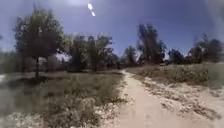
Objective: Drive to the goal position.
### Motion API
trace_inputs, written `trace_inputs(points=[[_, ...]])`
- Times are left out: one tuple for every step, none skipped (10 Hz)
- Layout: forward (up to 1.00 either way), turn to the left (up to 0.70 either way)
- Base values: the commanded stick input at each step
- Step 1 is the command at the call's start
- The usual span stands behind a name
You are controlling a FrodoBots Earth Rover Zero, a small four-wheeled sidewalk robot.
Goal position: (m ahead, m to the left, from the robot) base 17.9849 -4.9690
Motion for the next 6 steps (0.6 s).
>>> trace_inputs(points=[[0.85, 0.00], [0.85, 0.00], [0.85, 0.00], [0.85, 0.00], [0.85, 0.00], [0.85, -0.12]])
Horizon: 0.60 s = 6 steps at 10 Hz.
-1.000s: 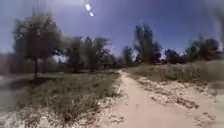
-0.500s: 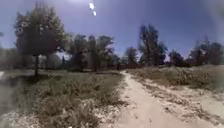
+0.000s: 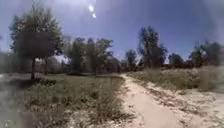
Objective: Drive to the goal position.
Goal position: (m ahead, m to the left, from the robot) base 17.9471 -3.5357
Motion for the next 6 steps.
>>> trace_inputs(points=[[0.85, -0.34], [0.85, -0.34], [0.85, -0.34], [0.85, -0.30], [0.85, 0.00], [0.85, 0.00]])
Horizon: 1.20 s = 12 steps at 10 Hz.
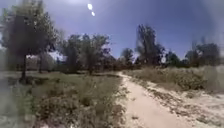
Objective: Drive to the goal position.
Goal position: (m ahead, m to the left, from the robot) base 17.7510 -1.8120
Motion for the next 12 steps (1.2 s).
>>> trace_inputs(points=[[0.85, 0.00], [0.85, 0.00], [0.85, 0.00], [0.85, -0.13], [0.85, -0.34], [0.85, -0.34], [0.85, -0.34], [0.85, -0.34], [0.85, -0.25], [0.85, 0.00], [0.85, 0.00], [0.85, 0.00]])
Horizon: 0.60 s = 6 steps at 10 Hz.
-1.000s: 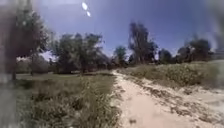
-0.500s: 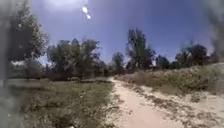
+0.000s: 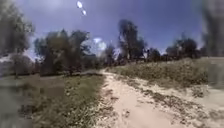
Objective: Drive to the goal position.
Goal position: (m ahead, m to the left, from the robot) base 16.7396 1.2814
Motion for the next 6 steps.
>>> trace_inputs(points=[[0.85, 0.00], [0.85, 0.00], [0.85, 0.00], [0.85, 0.00], [0.85, 0.00], [0.85, -0.21]])
